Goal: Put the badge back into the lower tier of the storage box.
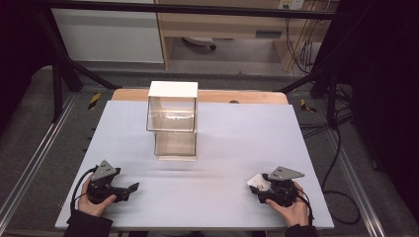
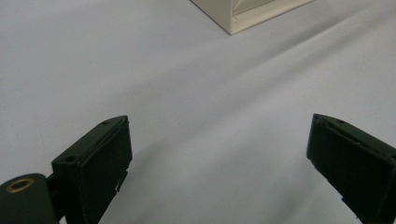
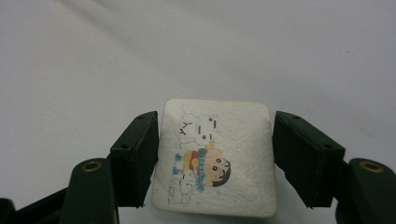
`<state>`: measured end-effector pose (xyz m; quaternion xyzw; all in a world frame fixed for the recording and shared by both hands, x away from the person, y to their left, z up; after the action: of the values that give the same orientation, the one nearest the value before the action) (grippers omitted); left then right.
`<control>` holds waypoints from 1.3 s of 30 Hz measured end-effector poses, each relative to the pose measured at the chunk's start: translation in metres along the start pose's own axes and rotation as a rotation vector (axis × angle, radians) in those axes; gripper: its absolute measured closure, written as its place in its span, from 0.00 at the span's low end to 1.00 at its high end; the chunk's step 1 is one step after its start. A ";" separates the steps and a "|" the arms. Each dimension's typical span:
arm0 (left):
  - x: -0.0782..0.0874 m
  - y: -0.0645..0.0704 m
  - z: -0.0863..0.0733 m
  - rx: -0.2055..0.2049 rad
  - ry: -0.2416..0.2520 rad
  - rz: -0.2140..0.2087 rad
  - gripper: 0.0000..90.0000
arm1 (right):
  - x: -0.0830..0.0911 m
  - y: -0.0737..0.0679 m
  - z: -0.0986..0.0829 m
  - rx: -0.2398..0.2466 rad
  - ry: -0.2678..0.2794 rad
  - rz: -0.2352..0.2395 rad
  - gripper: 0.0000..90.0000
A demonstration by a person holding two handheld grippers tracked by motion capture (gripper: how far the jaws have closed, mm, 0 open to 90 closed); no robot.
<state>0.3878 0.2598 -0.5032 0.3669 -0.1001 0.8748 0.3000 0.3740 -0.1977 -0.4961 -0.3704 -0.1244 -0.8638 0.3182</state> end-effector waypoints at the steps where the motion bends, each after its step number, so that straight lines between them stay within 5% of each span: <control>1: 0.000 0.000 0.000 0.000 0.000 0.000 0.07 | 0.000 -0.001 0.000 -0.006 -0.001 0.001 0.37; 39: 0.001 -0.001 0.001 0.002 0.007 0.009 0.07 | 0.007 -0.015 0.026 0.051 0.064 0.019 0.37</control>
<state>0.3883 0.2611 -0.5019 0.3638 -0.1002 0.8775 0.2959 0.3757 -0.1773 -0.4727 -0.3357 -0.1327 -0.8687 0.3394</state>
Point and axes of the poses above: each handheld gripper's, and its own axes: x roughly backward along the jaws, z roughly out of its top, y roughly to its right, the point moved 8 cm from there along -x, roughly forward along the jaws, and after that the axes turned 6 degrees about -y, right-handed, at the moved point
